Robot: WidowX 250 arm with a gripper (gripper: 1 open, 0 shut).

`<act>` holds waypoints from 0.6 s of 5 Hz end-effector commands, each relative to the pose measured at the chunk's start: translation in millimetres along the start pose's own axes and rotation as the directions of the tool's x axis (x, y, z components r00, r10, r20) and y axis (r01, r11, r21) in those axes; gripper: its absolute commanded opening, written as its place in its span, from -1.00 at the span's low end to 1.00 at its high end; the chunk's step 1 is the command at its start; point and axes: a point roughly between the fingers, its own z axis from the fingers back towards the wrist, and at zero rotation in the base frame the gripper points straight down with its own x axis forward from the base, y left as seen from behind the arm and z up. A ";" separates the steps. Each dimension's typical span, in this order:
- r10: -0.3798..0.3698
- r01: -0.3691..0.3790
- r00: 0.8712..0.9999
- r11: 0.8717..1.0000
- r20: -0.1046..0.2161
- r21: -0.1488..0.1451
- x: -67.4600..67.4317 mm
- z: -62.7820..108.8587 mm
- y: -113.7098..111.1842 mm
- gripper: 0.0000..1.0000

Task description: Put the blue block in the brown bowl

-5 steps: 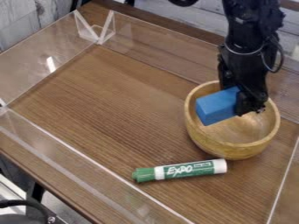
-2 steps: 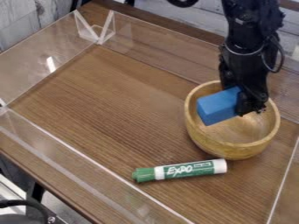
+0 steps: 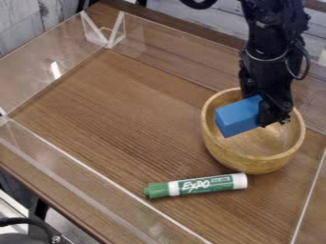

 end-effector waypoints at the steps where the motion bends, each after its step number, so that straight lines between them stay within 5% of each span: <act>1: 0.006 -0.008 0.997 0.999 0.073 0.033 11.9 21.9 6.8 -1.00; 3: 0.010 -0.013 0.997 0.999 0.080 0.033 12.6 22.5 7.3 -1.00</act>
